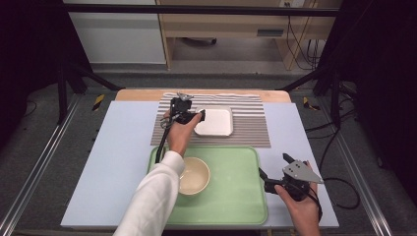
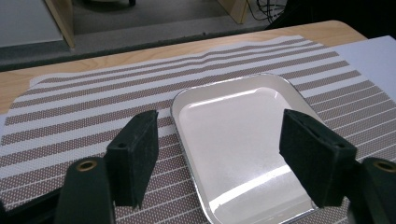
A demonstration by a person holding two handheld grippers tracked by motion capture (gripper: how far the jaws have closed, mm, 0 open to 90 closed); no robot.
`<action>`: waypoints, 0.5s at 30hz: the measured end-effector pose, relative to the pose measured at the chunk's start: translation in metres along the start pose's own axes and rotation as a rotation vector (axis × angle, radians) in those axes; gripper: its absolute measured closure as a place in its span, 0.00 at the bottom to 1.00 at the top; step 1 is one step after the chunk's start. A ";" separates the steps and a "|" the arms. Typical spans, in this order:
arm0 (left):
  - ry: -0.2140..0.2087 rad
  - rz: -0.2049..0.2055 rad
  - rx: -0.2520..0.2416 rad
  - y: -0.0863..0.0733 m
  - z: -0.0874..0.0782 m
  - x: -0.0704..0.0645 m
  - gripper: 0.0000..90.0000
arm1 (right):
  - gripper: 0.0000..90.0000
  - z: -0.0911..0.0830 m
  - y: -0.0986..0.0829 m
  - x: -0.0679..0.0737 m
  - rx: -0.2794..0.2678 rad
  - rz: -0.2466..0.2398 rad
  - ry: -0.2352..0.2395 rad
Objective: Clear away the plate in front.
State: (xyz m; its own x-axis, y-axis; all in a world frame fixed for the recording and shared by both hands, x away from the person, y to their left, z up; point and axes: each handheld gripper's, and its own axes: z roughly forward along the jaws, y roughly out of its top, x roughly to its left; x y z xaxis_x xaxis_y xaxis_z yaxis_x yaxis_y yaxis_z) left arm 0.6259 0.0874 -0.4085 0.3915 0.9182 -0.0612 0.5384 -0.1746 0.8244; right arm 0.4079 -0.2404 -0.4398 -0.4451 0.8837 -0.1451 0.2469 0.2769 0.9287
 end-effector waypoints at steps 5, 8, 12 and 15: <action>-0.001 -0.015 0.015 -0.003 0.006 -0.001 0.38 | 0.07 0.000 0.000 -0.001 -0.003 0.003 0.001; -0.006 -0.021 0.038 -0.004 0.008 -0.001 0.42 | 0.07 -0.001 0.000 -0.001 -0.006 0.004 0.002; 0.004 -0.035 0.066 -0.005 0.009 0.000 0.48 | 0.07 -0.001 0.001 0.000 -0.009 0.004 0.006; 0.005 -0.042 0.094 -0.006 0.011 0.000 0.55 | 0.08 -0.001 0.001 -0.001 -0.009 0.006 0.006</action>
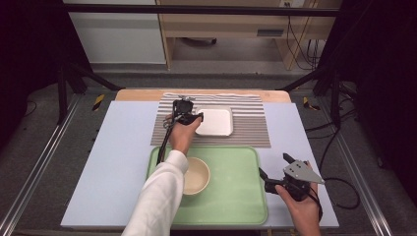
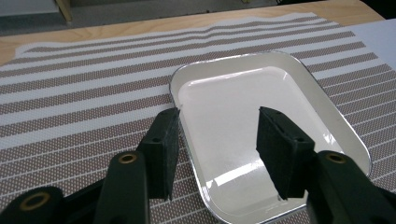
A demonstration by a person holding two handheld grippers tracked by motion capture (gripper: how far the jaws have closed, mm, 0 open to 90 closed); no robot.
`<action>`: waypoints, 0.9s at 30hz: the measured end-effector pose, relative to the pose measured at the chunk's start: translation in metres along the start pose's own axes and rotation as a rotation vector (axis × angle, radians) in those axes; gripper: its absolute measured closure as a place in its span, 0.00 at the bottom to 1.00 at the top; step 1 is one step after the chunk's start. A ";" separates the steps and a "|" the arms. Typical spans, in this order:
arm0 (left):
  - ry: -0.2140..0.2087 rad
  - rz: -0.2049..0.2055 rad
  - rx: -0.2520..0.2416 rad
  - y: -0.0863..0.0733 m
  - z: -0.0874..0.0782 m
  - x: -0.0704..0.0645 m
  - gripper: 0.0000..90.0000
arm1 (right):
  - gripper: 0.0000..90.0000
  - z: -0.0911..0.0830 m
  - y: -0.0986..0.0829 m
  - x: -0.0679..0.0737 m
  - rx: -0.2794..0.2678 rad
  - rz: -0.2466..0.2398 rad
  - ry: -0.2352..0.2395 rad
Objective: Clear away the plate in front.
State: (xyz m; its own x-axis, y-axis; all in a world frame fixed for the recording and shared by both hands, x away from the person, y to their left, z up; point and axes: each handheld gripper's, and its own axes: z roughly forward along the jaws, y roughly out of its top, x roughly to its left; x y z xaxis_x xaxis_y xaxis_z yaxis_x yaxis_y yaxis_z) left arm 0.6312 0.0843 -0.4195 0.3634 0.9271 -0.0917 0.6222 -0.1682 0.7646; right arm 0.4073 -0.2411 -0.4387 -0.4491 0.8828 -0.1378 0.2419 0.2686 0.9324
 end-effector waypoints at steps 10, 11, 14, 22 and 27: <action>0.013 -0.053 0.128 -0.009 0.011 0.001 0.66 | 0.08 0.000 -0.001 -0.001 0.002 0.001 -0.003; 0.014 -0.056 0.141 -0.010 0.012 0.000 0.66 | 0.08 0.000 -0.001 -0.001 0.002 0.002 -0.003; 0.020 -0.060 0.166 -0.014 0.015 -0.001 0.69 | 0.08 0.000 -0.001 -0.001 0.002 0.001 -0.003; 0.028 -0.100 0.199 -0.018 0.022 0.001 0.71 | 0.08 0.000 -0.001 -0.001 0.002 0.000 -0.004; 0.024 -0.108 0.229 -0.021 0.026 0.000 0.74 | 0.08 0.000 -0.001 -0.002 0.001 0.002 -0.005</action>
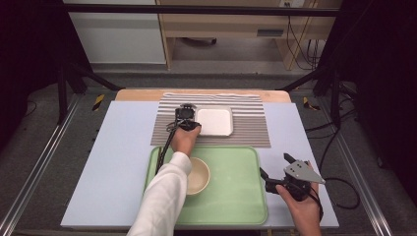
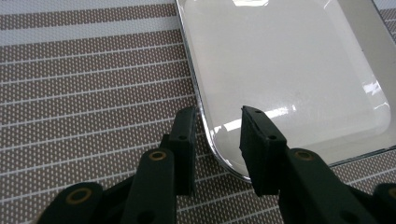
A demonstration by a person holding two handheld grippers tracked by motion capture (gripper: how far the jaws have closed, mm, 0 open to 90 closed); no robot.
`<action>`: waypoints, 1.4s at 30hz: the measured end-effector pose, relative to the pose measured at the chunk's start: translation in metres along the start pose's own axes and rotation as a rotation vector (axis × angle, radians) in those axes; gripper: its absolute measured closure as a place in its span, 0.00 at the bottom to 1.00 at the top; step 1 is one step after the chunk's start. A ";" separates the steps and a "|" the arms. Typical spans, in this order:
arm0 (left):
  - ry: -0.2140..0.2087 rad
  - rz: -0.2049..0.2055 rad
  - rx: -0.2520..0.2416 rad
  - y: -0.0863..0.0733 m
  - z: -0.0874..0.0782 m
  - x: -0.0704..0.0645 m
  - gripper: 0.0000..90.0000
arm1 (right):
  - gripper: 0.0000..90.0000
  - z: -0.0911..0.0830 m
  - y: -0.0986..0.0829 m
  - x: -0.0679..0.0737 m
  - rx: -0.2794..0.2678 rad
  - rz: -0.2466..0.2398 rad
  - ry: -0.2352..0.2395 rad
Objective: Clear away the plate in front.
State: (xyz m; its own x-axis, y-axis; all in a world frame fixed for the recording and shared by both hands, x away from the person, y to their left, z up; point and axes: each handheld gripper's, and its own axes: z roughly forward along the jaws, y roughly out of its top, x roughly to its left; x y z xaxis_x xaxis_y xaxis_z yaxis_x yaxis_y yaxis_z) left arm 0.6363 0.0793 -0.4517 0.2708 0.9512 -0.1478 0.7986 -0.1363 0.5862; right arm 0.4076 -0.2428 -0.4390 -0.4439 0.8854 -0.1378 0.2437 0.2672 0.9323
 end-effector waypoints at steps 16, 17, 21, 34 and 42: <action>0.019 -0.005 0.022 -0.002 0.006 -0.001 0.80 | 0.08 0.000 0.000 0.000 0.001 -0.003 0.000; 0.021 -0.004 0.022 -0.002 0.006 -0.001 0.80 | 0.08 0.000 0.000 0.000 0.001 -0.003 0.000; 0.026 0.003 0.016 -0.003 0.006 -0.004 0.80 | 0.08 0.000 0.000 0.000 0.000 -0.001 0.000; 0.040 0.024 -0.022 -0.006 0.008 -0.005 0.80 | 0.08 0.000 0.000 0.000 0.001 -0.001 0.000; 0.034 0.012 -0.023 -0.004 0.008 0.000 0.88 | 0.08 0.000 0.000 0.000 0.003 -0.003 0.000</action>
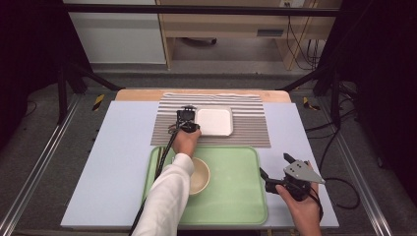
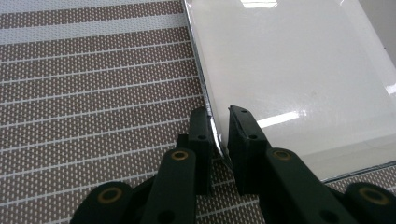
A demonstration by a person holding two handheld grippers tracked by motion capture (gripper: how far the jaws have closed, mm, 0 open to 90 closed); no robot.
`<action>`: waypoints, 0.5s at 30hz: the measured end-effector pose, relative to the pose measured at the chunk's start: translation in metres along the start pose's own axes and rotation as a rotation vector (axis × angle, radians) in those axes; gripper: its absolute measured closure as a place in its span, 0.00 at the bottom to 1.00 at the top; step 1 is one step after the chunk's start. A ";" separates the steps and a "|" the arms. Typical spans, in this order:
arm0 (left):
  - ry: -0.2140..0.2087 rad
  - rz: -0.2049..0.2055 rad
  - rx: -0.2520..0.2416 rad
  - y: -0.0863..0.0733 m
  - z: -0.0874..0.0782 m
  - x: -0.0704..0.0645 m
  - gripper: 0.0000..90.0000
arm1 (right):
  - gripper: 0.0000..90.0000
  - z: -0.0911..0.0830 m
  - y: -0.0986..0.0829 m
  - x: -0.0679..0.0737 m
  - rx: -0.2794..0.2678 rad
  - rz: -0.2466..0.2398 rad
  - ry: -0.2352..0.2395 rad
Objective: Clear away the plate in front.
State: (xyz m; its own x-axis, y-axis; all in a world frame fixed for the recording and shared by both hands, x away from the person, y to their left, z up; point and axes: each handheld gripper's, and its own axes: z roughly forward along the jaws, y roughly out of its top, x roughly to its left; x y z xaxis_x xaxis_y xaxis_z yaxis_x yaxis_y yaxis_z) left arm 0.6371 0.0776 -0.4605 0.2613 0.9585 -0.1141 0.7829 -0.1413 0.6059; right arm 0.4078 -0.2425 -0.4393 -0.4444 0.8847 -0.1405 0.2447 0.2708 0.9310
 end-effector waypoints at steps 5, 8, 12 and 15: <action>0.006 -0.010 -0.009 0.000 0.001 0.000 0.90 | 0.08 0.000 0.000 0.000 0.000 0.000 -0.001; 0.001 -0.022 -0.016 0.001 0.002 0.000 0.93 | 0.08 0.000 0.000 0.000 0.000 -0.001 -0.001; -0.014 -0.050 -0.027 0.002 0.002 0.002 0.95 | 0.08 0.000 0.000 0.000 0.001 -0.001 -0.002; -0.024 -0.068 -0.042 0.004 -0.001 0.003 0.96 | 0.08 0.000 0.000 -0.001 0.000 0.000 -0.003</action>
State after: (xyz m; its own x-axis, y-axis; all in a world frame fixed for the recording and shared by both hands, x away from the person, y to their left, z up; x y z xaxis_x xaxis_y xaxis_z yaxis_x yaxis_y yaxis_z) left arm 0.6408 0.0802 -0.4578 0.2221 0.9593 -0.1744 0.7751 -0.0652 0.6285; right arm 0.4080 -0.2433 -0.4394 -0.4422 0.8856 -0.1417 0.2442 0.2709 0.9311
